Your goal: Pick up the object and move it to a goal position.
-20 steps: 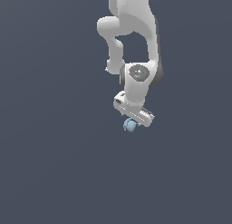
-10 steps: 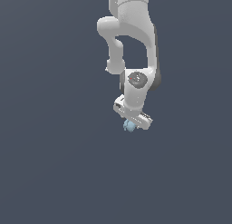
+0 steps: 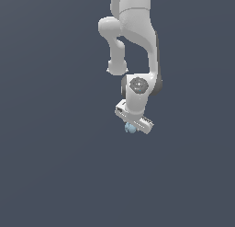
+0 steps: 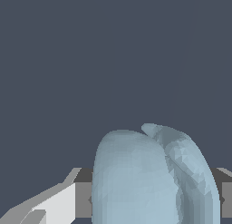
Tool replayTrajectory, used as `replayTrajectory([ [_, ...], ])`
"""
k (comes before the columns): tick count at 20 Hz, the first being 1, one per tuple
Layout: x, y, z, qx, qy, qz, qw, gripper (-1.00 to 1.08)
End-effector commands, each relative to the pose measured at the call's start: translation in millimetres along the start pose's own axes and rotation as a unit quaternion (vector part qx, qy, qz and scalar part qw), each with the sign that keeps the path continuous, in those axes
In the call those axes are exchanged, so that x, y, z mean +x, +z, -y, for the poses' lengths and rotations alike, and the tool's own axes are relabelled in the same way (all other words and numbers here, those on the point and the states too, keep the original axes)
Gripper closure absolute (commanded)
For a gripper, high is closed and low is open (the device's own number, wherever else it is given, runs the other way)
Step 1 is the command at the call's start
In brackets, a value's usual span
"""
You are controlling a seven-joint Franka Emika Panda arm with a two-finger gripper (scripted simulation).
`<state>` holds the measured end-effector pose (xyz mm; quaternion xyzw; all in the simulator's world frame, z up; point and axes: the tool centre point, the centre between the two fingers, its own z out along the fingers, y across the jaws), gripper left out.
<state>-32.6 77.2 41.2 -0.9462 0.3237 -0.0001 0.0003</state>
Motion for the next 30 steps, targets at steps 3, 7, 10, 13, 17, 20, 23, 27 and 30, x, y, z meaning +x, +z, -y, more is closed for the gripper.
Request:
replayTrajectory([
  [3,0.4,0.9,-0.5,0.000,0.000,0.000,1.0000,1.08],
  [7,0.4,0.9,-0.5,0.000,0.000,0.000,1.0000,1.08],
  [10,0.1,-0.7,-0.4,0.000,0.000,0.000,1.0000,1.08],
  [13,0.5,-5.1,-3.4,0.000,0.000,0.000,1.0000,1.08],
  [17,1.7,-16.7,-11.6,0.000,0.000,0.000,1.0000,1.08],
  [20,3.0,-30.0,-20.7,0.000,0.000,0.000,1.0000,1.08],
  [23,4.7,-47.1,-32.7,0.000,0.000,0.000,1.0000,1.08],
  [27,7.8,-76.6,-53.1,0.001,0.000,0.001,1.0000,1.08],
  [30,10.6,-102.7,-71.1,0.001,0.000,0.001,1.0000,1.08],
])
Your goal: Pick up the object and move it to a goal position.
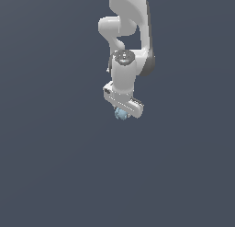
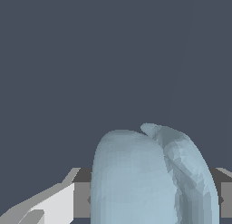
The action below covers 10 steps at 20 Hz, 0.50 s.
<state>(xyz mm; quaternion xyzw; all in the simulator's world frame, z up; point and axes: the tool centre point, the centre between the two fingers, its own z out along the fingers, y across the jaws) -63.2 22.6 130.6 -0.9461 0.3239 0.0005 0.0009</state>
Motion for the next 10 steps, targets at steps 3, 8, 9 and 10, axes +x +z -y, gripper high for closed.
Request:
replayTrajectory([
  [3,4.3,-40.7,-27.6,0.000,0.000,0.000,1.0000,1.08],
  [8,10.1,-88.3,-59.7,0.000,0.000,0.000,1.0000,1.08],
  [9,11.3,-97.4,-65.7,0.000,0.000,0.000,1.0000,1.08],
  [10,12.5,-106.2,-71.5,0.000,0.000,0.000,1.0000,1.08],
])
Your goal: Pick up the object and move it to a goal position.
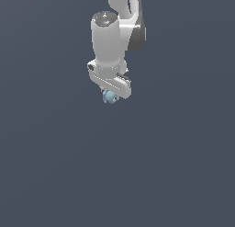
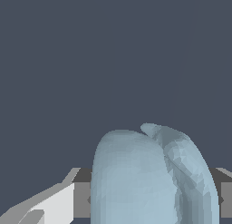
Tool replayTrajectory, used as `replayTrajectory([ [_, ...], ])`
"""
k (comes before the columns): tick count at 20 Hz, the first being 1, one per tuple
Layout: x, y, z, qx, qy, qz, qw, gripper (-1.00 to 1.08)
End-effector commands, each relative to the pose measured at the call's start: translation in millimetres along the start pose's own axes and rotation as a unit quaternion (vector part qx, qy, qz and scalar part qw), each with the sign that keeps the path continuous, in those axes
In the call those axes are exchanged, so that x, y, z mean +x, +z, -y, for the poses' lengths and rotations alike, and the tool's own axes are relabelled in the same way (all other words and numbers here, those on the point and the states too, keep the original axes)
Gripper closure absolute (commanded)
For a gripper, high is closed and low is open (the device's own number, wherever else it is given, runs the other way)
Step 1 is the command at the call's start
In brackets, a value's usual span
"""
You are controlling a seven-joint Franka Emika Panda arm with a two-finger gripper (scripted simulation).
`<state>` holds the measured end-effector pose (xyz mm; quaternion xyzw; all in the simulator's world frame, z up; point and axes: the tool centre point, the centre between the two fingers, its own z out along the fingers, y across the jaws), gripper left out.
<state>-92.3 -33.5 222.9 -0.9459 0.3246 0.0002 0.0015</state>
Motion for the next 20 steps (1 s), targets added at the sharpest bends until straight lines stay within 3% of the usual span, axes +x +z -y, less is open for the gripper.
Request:
replayTrajectory([
  [1,2.4,-22.2,-15.1,0.000,0.000,0.000,1.0000,1.08],
  [10,11.7,-81.9,-53.2,-0.001,0.000,0.000,1.0000,1.08],
  [20,16.4,-101.6,-64.1,-0.001,0.000,-0.001,1.0000,1.08],
])
